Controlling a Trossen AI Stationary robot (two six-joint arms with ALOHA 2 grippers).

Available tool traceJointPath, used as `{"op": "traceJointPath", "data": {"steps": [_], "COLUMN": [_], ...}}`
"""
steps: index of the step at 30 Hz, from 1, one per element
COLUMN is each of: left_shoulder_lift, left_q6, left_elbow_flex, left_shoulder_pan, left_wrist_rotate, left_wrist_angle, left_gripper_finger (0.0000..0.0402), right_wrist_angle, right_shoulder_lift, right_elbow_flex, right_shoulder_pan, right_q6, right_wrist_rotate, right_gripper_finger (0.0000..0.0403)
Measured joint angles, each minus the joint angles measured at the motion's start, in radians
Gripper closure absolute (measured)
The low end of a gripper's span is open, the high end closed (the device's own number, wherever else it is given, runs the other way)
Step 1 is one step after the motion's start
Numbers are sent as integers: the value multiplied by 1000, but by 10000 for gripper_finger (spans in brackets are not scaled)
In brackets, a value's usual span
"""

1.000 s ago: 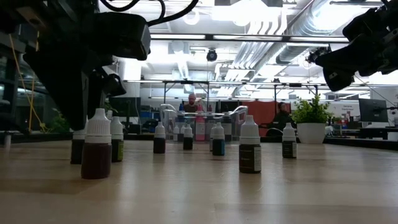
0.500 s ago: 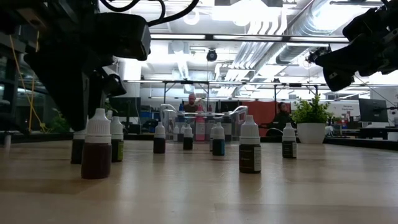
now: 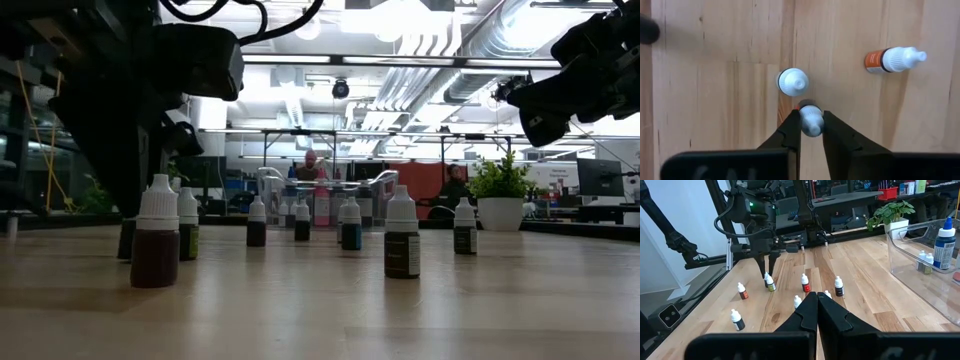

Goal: Pick & Place food coloring
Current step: Put the bottom small red food coloring bottle into the transparent bin

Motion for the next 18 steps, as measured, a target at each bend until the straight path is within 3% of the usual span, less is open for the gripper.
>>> {"op": "traceJointPath", "data": {"steps": [18], "left_shoulder_lift": [-82], "left_q6": [1], "left_elbow_flex": [0], "left_shoulder_pan": [0], "left_wrist_rotate": [-25], "left_wrist_angle": [-77], "left_gripper_finger": [365], "right_wrist_angle": [0], "right_shoulder_lift": [0], "right_elbow_flex": [0], "right_shoulder_pan": [0], "right_q6": [0], "right_wrist_rotate": [0], "right_gripper_finger": [402]}}
